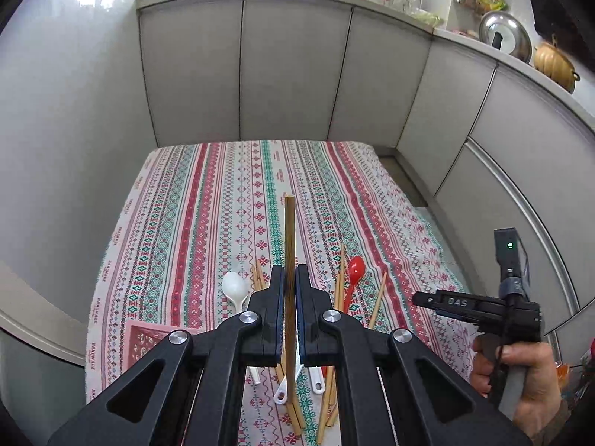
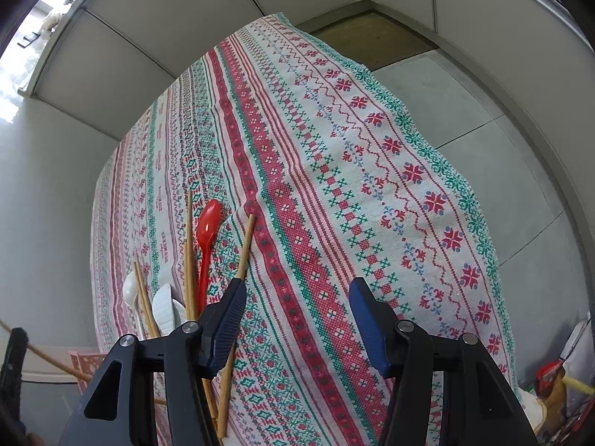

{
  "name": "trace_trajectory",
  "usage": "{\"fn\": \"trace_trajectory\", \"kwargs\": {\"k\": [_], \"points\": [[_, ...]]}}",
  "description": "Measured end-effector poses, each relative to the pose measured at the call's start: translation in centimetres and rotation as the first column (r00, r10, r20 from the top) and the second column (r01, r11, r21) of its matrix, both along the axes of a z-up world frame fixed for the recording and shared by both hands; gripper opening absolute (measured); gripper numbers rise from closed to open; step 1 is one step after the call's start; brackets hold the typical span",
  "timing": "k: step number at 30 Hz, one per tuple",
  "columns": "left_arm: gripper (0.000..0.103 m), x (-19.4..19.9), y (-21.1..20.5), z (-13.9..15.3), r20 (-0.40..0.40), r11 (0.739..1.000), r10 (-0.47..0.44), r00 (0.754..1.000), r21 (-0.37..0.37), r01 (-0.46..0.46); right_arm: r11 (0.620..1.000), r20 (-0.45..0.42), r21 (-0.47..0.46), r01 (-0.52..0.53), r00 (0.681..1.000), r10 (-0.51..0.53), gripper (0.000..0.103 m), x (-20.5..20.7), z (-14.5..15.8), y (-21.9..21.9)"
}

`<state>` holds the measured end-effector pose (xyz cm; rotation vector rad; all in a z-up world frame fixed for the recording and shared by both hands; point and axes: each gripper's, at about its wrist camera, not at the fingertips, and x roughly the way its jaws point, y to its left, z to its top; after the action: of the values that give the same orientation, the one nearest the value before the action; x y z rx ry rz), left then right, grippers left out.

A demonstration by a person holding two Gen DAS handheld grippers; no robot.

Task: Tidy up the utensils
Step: 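Grasp another wooden chopstick with the right tool while the left tool lifts its chopstick, then carry both held chopsticks upright toward the pink basket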

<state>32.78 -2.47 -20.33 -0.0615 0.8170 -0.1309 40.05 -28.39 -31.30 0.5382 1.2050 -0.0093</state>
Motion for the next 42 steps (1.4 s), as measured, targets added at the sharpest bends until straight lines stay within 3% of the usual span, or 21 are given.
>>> {"fn": "trace_trajectory", "kwargs": {"k": [9,22,24,26,28,31,36,42], "points": [[0.005,-3.8,1.6,3.4,0.085,0.999,-0.009,0.996,-0.048,0.013,0.991,-0.012,-0.08,-0.11,0.994,0.109,0.055,1.8,-1.0,4.5],[0.005,-8.3,4.0,7.2,0.172,0.998,-0.005,0.985,-0.056,0.015,0.988,-0.04,-0.134,-0.081,0.996,0.076,0.048,3.6,-2.2,7.4],[0.005,-9.1,4.5,7.7,0.185,0.998,-0.001,0.983,-0.058,0.012,0.982,-0.038,-0.169,-0.081,0.996,0.076,0.04,4.0,-2.2,8.1],[0.005,-9.9,4.9,8.3,0.198,0.998,0.003,0.98,-0.058,0.008,0.977,-0.048,-0.194,-0.088,0.996,0.08,0.009,4.2,-2.4,8.6],[0.005,-10.5,5.5,8.7,0.209,0.998,0.012,0.978,-0.059,0.001,0.981,-0.054,-0.176,-0.077,0.996,0.069,0.008,4.0,-2.2,8.3],[0.005,-11.5,6.6,9.2,0.22,0.997,0.027,0.975,-0.074,-0.011,0.982,-0.015,-0.178,-0.058,0.998,0.056,0.006,3.2,-0.4,7.9],[0.005,-12.4,8.7,9.9,0.231,0.994,0.06,0.971,-0.108,-0.036,0.982,0.128,-0.183,-0.05,0.989,0.074,0.006,1.3,5.0,7.7],[0.005,-13.1,10.9,10.8,0.246,0.986,0.099,0.964,-0.152,-0.063,0.982,0.316,-0.187,-0.029,0.945,0.088,0.006,-1.8,11.2,7.4]]}}
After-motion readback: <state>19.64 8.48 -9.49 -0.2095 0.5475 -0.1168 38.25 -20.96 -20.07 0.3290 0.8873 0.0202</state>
